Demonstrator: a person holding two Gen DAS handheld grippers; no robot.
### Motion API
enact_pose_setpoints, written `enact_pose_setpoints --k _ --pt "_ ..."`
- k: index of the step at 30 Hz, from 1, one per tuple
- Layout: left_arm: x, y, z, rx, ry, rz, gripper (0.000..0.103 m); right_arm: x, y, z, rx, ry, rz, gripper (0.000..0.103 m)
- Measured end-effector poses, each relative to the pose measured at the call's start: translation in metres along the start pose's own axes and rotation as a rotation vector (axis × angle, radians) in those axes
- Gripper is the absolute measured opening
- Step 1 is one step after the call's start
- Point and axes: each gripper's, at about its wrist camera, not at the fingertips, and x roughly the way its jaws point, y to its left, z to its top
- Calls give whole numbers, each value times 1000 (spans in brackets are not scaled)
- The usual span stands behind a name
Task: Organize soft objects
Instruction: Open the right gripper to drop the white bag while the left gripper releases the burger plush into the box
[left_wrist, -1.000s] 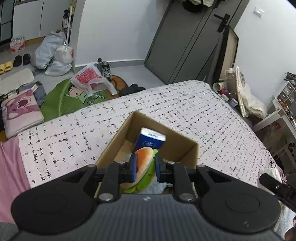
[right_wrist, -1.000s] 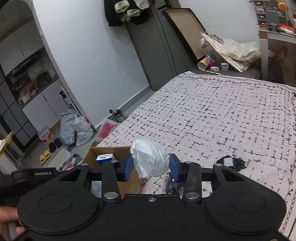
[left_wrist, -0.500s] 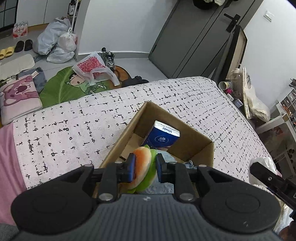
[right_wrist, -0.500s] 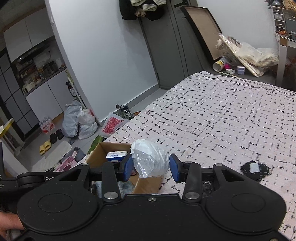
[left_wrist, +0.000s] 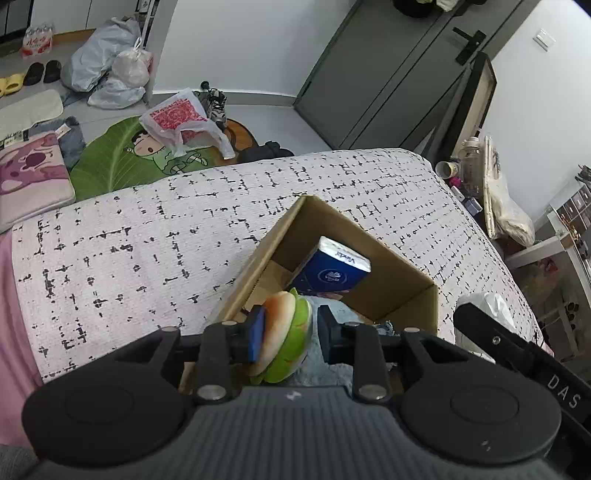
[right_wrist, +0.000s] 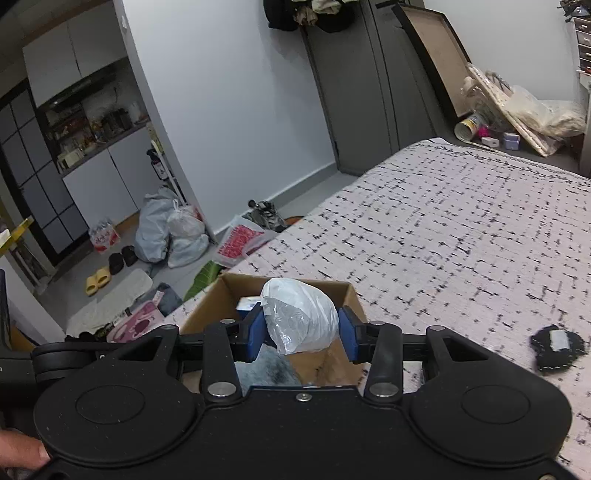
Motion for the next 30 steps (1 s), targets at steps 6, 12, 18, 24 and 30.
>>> enact_pose_setpoints --k 6,12,18,24,30 --pt "4 1 1 0 15 -4 32 5 4 -5 -22 40 -14 54" --pt "4 -2 -1 16 20 -7 44 -7 -6 3 34 43 -20 56" --pt "-1 -8 -1 22 18 21 52 -16 -17 7 88 36 7 56" --pt "-10 -14 -2 52 -8 41 57 -14 -15 5 99 57 58 56" --pt "-21 -27 2 106 -24 63 63 -27 -23 15 123 63 7 60"
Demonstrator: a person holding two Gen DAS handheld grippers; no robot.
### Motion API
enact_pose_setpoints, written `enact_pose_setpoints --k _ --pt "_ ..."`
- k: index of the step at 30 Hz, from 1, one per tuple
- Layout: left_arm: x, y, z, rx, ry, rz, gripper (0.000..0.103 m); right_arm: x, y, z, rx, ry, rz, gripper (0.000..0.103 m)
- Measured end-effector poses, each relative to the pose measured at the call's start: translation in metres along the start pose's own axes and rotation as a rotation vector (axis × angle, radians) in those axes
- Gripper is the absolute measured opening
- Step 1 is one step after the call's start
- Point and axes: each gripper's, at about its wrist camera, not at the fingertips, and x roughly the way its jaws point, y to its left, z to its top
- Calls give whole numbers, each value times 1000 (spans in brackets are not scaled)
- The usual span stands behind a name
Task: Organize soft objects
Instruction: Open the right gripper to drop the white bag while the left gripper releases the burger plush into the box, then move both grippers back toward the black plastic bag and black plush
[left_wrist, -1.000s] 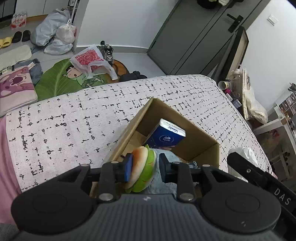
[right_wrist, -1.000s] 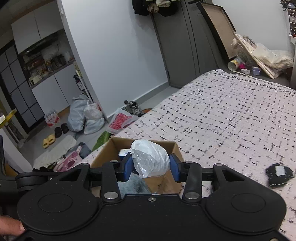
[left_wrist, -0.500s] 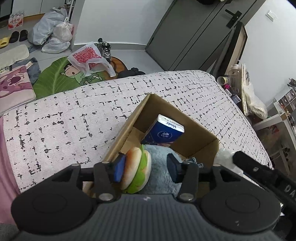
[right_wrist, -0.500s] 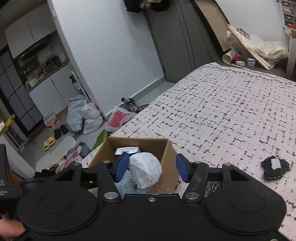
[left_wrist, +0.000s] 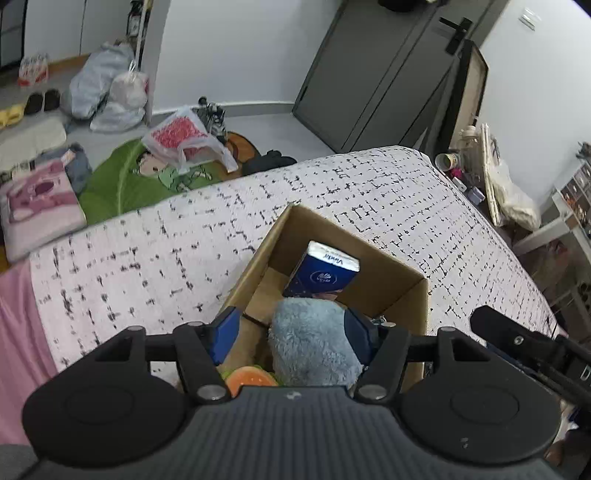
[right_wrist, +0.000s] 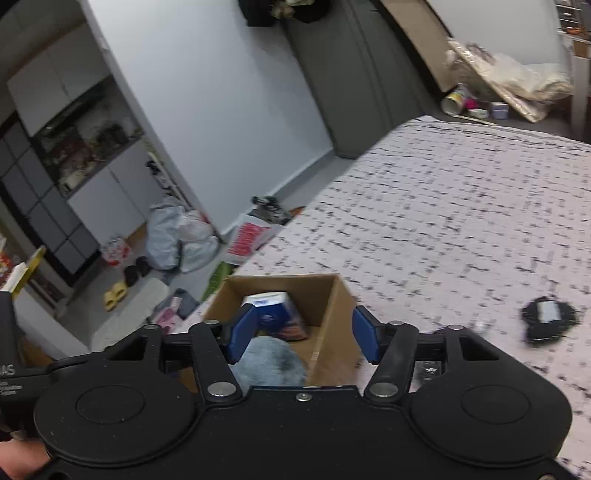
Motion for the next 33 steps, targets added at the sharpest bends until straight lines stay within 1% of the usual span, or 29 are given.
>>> enact_pose_setpoints --k 1,4,6,8,12,14,18,20,25,33 --pt "-2 -3 1 16 -5 5 67 -2 -2 2 6 13 -25 63" --pt "-10 -10 2 48 -21 14 76 -9 -12 5 41 37 -60 67" --pt "-13 -15 3 56 -21 14 77 -14 -19 6 60 54 -81 73" --pt "-16 -18 2 62 -16 12 78 -20 -24 4 67 59 -97 82" --pt "-18 -28 -1 79 1 1 79 -32 -32 4 70 54 -107 87" --pt "-18 -33 -3 85 6 -2 79 -37 -37 4 79 56 -107 93" --pt "-19 -44 -7 106 13 -4 79 -46 -44 5 84 49 -105 97" --pt "-21 -50 -8 119 7 6 79 -51 -47 7 93 44 -101 102" --pt "-27 -71 -12 149 -12 5 87 -62 -61 9 124 25 -100 103" --pt "-27 -100 -18 172 -12 0 87 -77 -89 9 179 3 -102 103"
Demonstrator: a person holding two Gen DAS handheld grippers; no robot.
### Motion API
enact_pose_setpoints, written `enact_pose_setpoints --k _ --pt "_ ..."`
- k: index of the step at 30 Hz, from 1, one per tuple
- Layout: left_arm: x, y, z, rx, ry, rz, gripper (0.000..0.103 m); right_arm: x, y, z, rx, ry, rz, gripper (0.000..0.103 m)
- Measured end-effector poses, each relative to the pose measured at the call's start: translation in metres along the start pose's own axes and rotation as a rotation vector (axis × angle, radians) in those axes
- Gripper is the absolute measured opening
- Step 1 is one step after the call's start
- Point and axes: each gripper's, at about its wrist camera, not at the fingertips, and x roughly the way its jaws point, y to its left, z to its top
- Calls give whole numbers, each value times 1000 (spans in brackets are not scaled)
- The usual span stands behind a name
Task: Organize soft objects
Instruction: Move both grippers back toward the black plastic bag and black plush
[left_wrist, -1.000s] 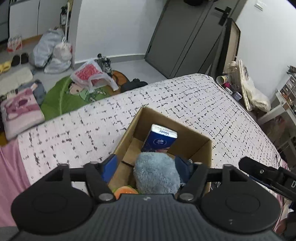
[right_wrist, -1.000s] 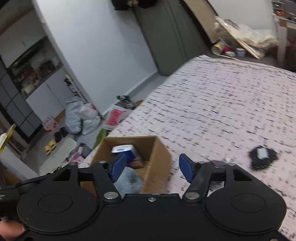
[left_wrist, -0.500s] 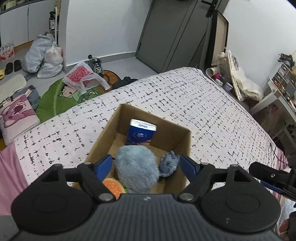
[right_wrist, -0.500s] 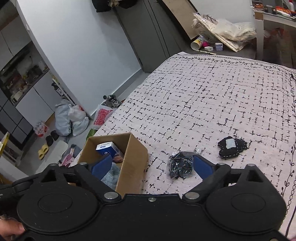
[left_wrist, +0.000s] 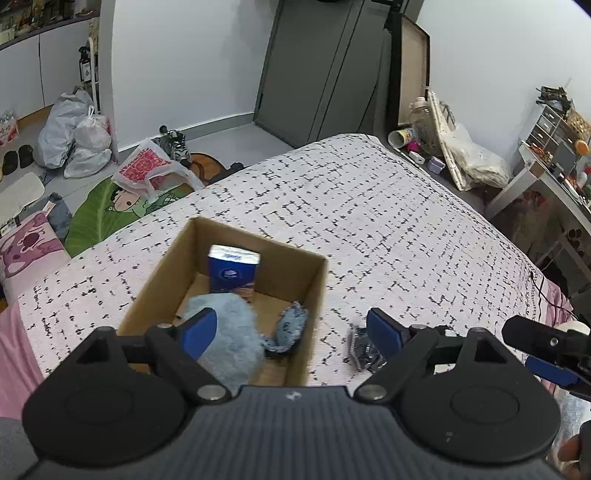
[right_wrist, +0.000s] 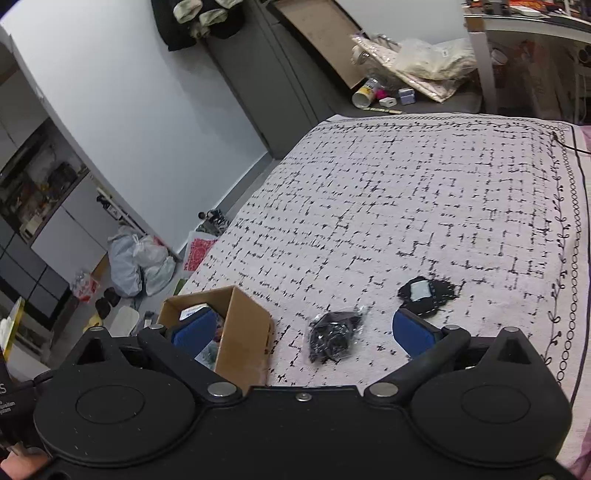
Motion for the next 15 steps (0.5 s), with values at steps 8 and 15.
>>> enact_pose_setpoints --k 8,15 --pt "2 -27 -1 16 -1 -2 87 -8 -27 4 50 -17 -5 103" --pt "7 -51 -2 41 8 -5 87 -12 -50 6 100 -22 -3 103"
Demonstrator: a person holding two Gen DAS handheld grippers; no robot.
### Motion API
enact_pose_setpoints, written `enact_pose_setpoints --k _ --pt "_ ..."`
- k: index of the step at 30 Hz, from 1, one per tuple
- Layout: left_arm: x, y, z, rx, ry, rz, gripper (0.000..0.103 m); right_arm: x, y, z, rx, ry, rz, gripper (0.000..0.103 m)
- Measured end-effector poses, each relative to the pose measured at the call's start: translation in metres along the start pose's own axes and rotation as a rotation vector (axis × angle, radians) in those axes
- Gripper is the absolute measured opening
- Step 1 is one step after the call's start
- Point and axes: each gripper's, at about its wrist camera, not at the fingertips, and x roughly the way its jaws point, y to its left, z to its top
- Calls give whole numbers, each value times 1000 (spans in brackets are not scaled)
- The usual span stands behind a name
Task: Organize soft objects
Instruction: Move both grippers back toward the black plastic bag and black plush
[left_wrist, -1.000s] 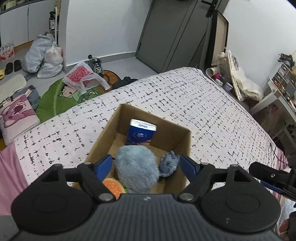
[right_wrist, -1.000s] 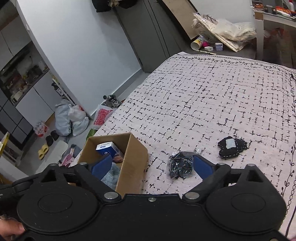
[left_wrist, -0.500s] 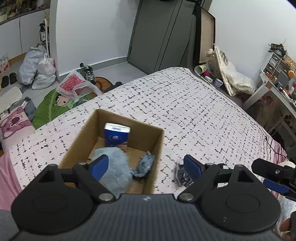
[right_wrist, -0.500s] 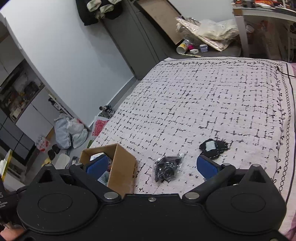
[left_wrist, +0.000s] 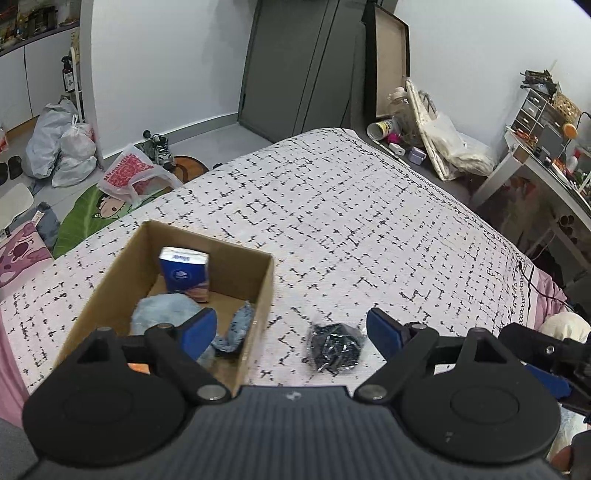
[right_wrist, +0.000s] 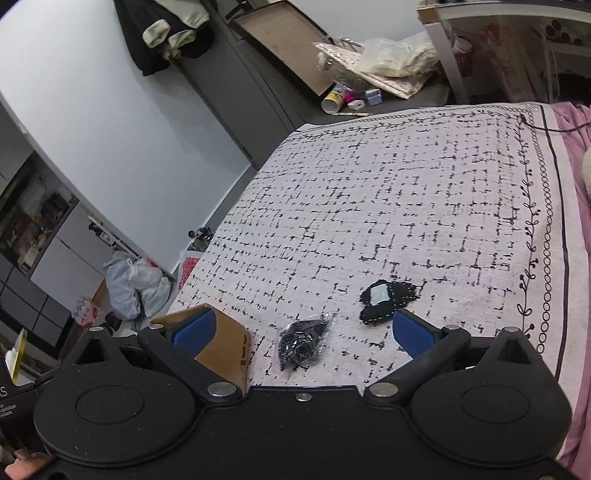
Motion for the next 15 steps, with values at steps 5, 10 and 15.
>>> enact_pose_setpoints --k 5,10,15 --pt "7 -15 1 18 4 4 87 1 -16 3 54 -19 -4 103" --pt "17 -25 -1 2 18 -11 87 8 -32 3 116 -10 3 102" --pt "31 -38 -5 18 34 -13 87 13 -49 5 203 -4 26 100"
